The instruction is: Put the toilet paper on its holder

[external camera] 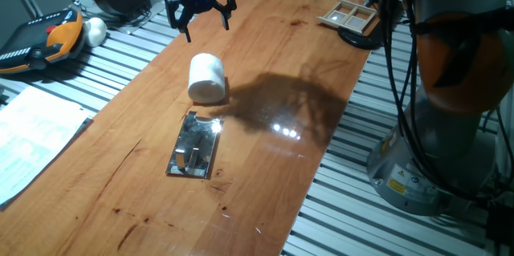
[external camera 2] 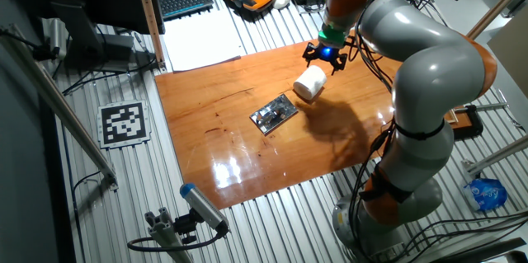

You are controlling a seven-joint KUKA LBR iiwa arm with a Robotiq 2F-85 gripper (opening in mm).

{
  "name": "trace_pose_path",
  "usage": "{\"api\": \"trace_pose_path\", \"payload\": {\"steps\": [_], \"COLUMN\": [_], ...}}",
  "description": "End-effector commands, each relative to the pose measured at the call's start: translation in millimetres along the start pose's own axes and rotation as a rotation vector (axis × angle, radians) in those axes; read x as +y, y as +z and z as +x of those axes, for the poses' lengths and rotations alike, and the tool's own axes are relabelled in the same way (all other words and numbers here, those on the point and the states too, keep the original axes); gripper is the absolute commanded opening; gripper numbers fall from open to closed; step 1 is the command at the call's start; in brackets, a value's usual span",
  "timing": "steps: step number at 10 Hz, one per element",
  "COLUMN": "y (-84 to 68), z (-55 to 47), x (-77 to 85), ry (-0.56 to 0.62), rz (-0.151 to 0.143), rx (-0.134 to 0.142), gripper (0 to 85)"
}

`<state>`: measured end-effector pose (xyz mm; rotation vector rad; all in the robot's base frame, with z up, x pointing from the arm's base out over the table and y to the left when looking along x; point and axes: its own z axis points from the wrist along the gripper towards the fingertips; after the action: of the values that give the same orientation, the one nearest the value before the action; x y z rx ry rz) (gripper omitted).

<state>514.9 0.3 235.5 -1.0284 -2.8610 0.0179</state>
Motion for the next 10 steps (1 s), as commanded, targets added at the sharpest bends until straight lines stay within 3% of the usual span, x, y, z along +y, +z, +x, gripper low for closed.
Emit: {"api": "trace_pose_path", "payload": {"steps": [1,4,7,10], "y": [-0.2,-0.2,-0.2,-0.2], "z": [0.3,0.3,0.3,0.3], "x": [0.4,0.4,0.4,0.4], "ry": [-0.001,0.001,-0.01,-0.034], "rz": [0.002,0.012,0.02,-0.025], "rx": [-0.008,0.002,-0.015,0.002], "gripper": [85.0,85.0,85.0,85.0]}}
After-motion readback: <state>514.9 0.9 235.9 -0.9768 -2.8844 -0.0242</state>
